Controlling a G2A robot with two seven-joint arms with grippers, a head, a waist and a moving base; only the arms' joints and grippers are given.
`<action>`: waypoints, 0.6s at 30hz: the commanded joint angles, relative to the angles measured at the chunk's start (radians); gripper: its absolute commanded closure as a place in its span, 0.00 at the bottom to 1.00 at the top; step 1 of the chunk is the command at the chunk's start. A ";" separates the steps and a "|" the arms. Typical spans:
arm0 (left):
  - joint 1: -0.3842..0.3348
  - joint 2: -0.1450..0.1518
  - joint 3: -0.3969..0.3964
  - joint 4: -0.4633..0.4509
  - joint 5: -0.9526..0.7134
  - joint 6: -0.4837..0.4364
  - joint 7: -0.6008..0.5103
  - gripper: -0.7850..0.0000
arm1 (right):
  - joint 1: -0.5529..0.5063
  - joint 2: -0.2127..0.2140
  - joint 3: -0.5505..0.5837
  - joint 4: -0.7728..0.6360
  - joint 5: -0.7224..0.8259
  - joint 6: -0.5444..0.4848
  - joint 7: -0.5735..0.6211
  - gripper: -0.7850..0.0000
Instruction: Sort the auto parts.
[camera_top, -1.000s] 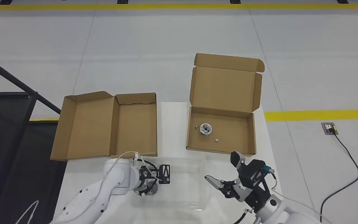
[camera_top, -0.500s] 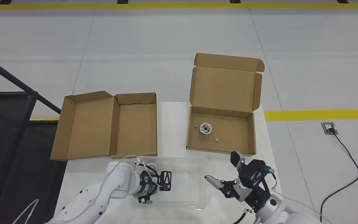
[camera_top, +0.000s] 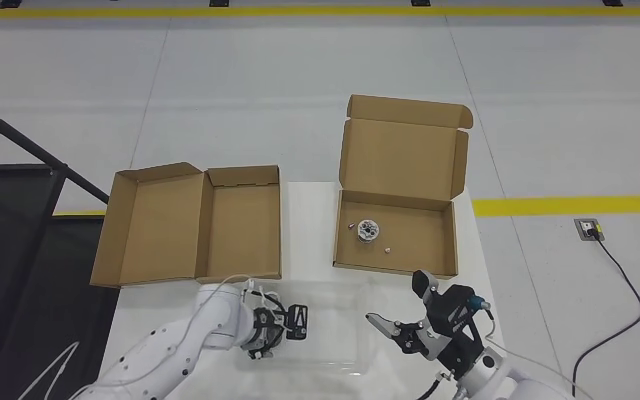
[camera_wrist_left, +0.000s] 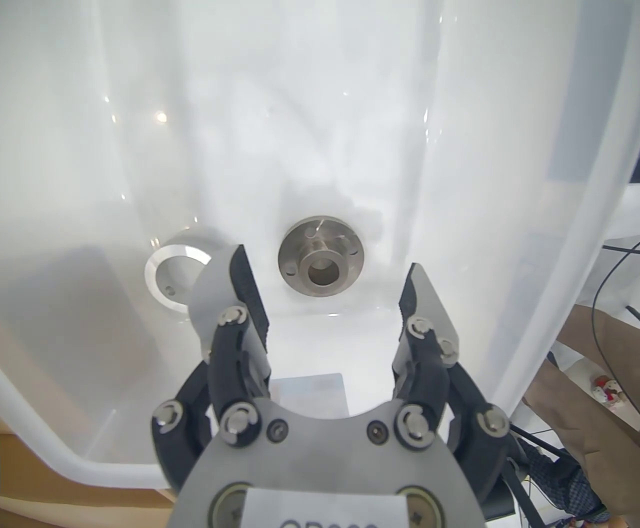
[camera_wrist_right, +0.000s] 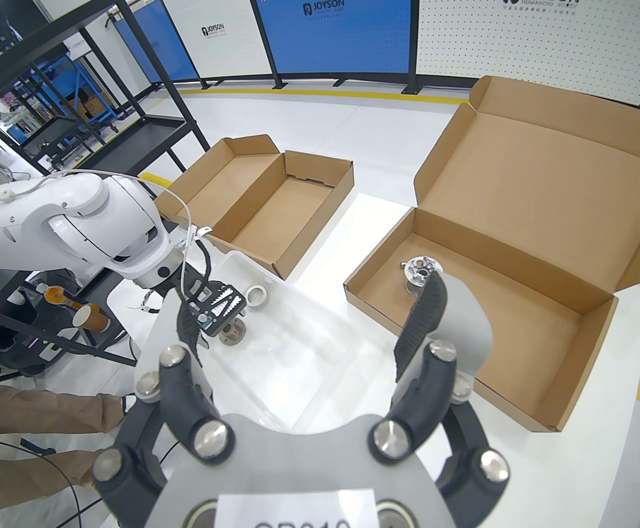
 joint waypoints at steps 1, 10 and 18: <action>-0.005 0.001 0.006 0.000 -0.008 0.003 -0.003 0.31 | 0.000 0.000 0.000 0.000 0.000 0.000 0.000 0.00; -0.023 0.003 0.032 0.006 -0.022 0.019 -0.019 0.53 | 0.000 0.000 0.000 0.000 0.000 0.000 0.000 0.00; -0.033 0.001 0.046 0.012 -0.030 0.023 -0.023 0.51 | 0.000 0.000 0.000 0.000 0.000 0.000 0.000 0.00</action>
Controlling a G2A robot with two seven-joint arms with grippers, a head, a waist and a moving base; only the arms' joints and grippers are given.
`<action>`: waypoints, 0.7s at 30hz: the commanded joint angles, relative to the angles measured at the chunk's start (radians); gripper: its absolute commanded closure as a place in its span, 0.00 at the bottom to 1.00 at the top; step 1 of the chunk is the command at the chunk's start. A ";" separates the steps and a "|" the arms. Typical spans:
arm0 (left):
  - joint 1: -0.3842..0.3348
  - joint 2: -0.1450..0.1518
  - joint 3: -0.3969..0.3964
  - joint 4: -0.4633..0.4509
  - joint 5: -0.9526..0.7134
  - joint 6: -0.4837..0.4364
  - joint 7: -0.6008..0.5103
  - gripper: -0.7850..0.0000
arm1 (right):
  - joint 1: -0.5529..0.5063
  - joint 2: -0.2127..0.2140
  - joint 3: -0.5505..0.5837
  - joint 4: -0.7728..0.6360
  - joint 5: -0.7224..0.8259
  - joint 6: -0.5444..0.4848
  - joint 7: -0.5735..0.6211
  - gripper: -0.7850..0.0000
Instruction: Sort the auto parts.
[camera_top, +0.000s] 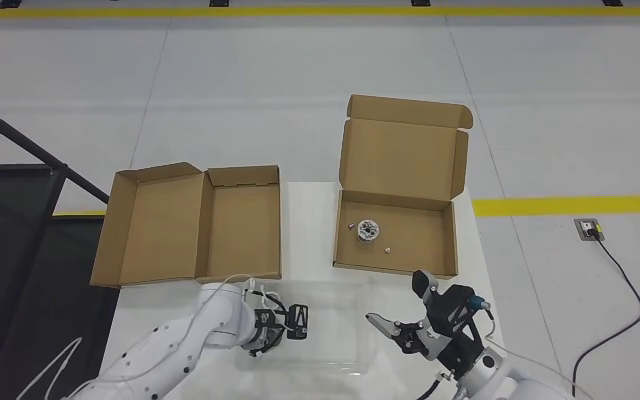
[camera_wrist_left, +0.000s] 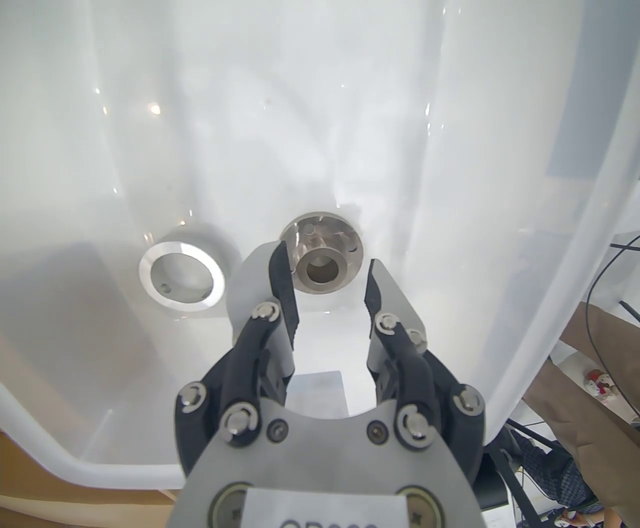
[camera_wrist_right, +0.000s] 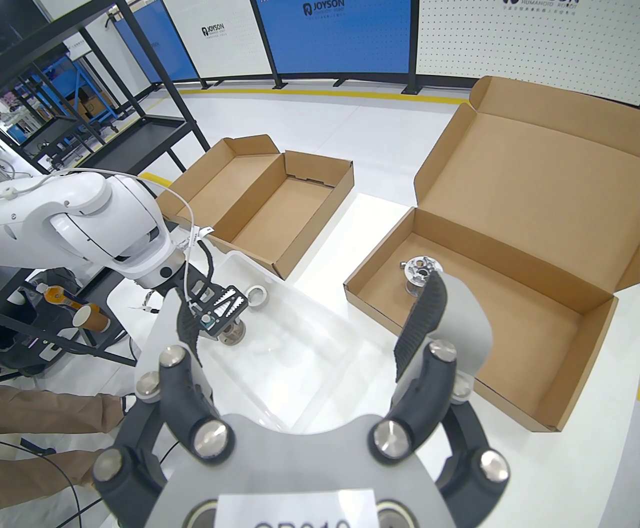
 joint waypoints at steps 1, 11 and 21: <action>-0.002 -0.001 0.004 0.004 0.002 -0.002 0.002 0.51 | 0.000 0.000 0.000 0.000 0.000 0.000 0.000 0.00; -0.011 -0.016 0.019 0.026 0.019 0.008 -0.001 0.54 | 0.000 0.000 0.000 0.000 0.000 0.000 0.000 0.00; -0.014 -0.033 0.031 0.043 0.045 0.020 0.006 0.54 | 0.000 0.000 0.000 0.000 0.000 0.000 0.000 0.00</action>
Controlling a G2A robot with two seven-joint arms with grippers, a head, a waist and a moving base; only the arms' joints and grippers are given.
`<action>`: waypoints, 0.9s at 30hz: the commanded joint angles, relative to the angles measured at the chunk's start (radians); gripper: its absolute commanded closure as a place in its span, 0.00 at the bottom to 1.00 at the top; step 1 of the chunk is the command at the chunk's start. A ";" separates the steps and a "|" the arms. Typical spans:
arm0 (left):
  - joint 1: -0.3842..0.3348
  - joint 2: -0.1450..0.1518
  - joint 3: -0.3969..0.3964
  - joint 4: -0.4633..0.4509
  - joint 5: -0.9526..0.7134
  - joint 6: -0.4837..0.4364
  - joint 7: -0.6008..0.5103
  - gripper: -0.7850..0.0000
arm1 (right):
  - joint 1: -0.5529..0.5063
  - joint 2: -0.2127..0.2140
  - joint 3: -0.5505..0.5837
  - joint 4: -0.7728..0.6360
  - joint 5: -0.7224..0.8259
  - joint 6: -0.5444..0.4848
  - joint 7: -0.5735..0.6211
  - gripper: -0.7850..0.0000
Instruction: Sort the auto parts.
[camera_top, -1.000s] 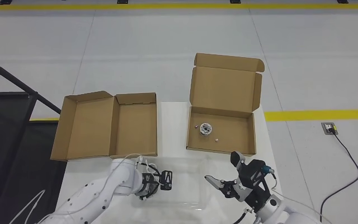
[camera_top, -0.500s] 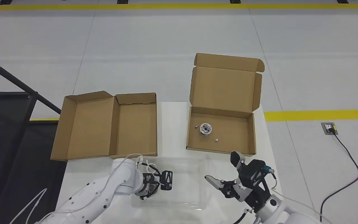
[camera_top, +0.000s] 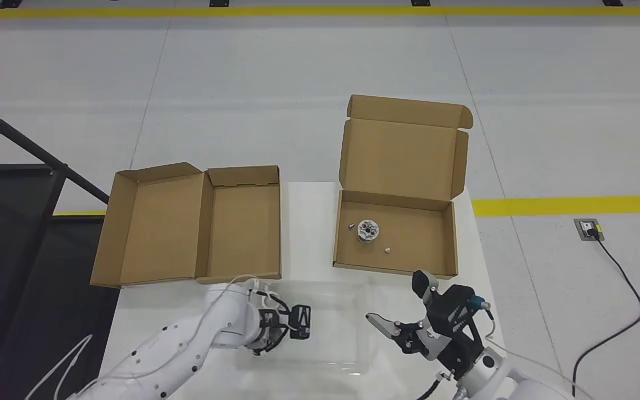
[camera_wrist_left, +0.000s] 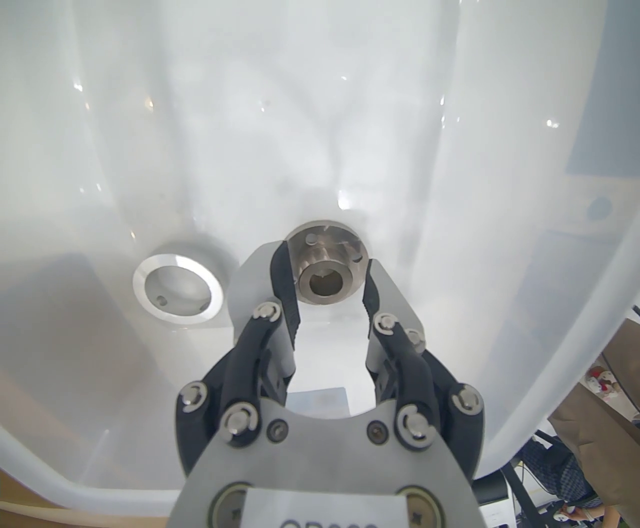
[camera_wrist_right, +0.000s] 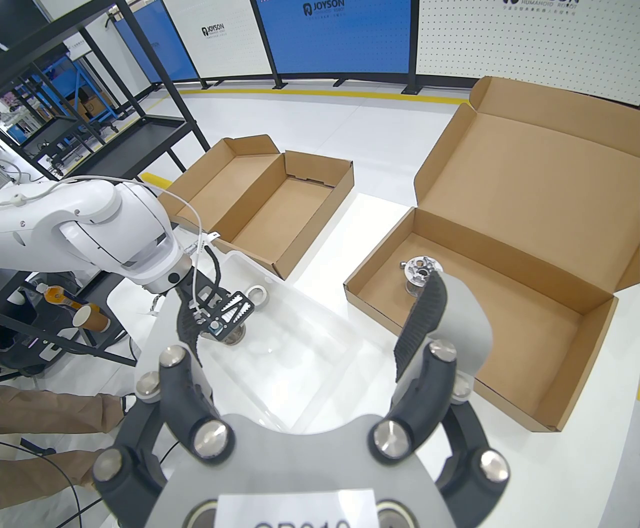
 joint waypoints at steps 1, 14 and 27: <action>0.000 -0.004 0.003 0.004 0.006 0.003 0.002 0.54 | 0.000 0.000 0.000 0.000 0.000 0.000 0.000 0.00; 0.001 -0.022 0.010 0.030 0.018 0.009 0.007 0.61 | 0.000 0.000 0.000 0.000 0.000 0.000 0.000 0.00; 0.021 -0.012 -0.042 0.006 0.001 -0.003 0.030 1.00 | 0.000 0.000 0.000 0.000 0.000 0.000 0.000 0.00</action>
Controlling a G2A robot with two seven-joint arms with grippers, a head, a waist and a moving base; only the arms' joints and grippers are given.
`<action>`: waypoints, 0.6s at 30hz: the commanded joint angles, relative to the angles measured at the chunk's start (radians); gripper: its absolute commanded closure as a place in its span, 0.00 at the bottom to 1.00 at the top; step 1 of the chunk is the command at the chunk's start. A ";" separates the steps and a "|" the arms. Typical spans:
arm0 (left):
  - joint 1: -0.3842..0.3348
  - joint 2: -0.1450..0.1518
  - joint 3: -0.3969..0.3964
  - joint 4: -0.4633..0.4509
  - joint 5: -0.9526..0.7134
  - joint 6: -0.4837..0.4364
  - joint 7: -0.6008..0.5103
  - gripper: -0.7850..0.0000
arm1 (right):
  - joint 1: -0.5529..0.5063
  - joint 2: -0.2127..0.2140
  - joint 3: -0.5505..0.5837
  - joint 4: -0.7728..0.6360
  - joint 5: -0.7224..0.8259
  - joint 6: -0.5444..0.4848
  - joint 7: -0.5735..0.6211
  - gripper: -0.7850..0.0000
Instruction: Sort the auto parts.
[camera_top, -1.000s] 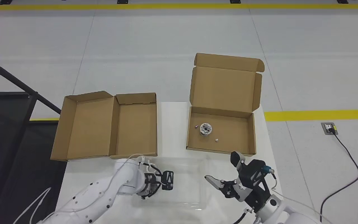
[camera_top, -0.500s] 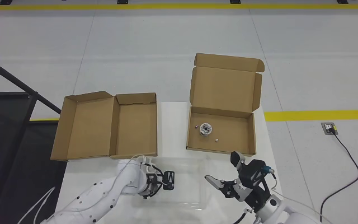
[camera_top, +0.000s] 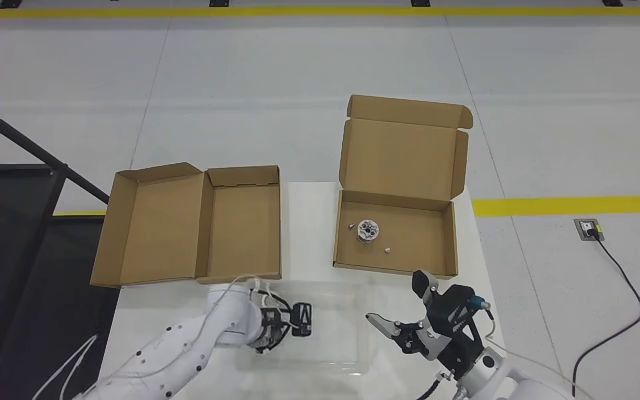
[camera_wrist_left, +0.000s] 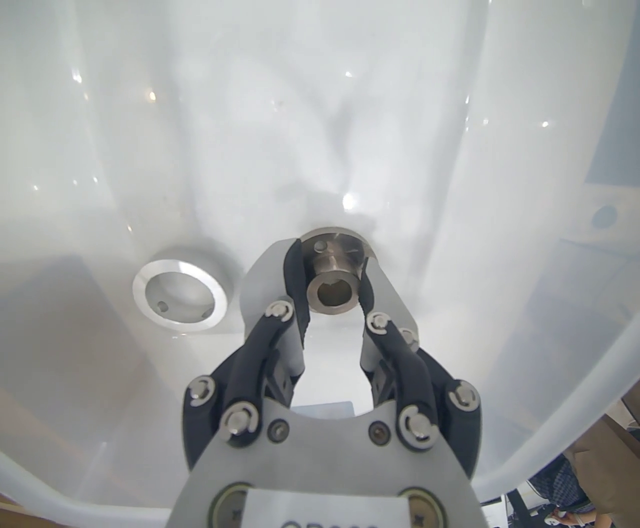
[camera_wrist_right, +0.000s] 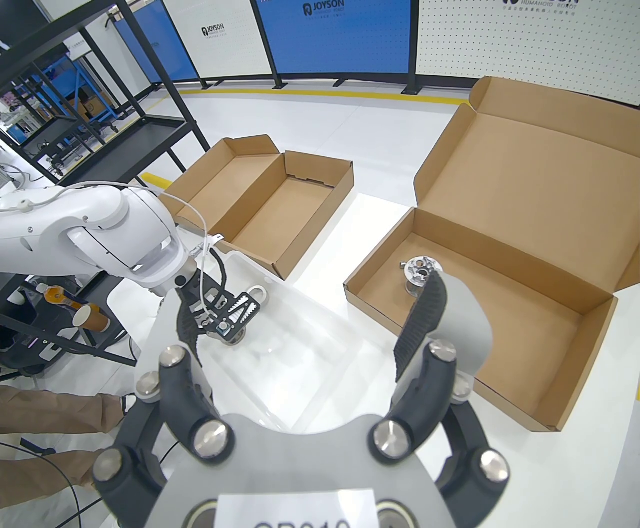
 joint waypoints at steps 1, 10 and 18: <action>0.009 0.011 -0.026 -0.016 -0.014 -0.020 0.016 1.00 | 0.000 0.000 0.000 0.000 0.000 0.000 0.000 0.00; 0.112 0.091 -0.223 -0.173 -0.005 0.009 0.020 1.00 | 0.000 0.000 0.000 0.000 0.000 0.000 0.000 0.00; 0.274 0.168 -0.481 -0.364 0.035 0.044 0.075 1.00 | 0.000 0.000 0.000 0.000 0.000 0.000 0.000 0.00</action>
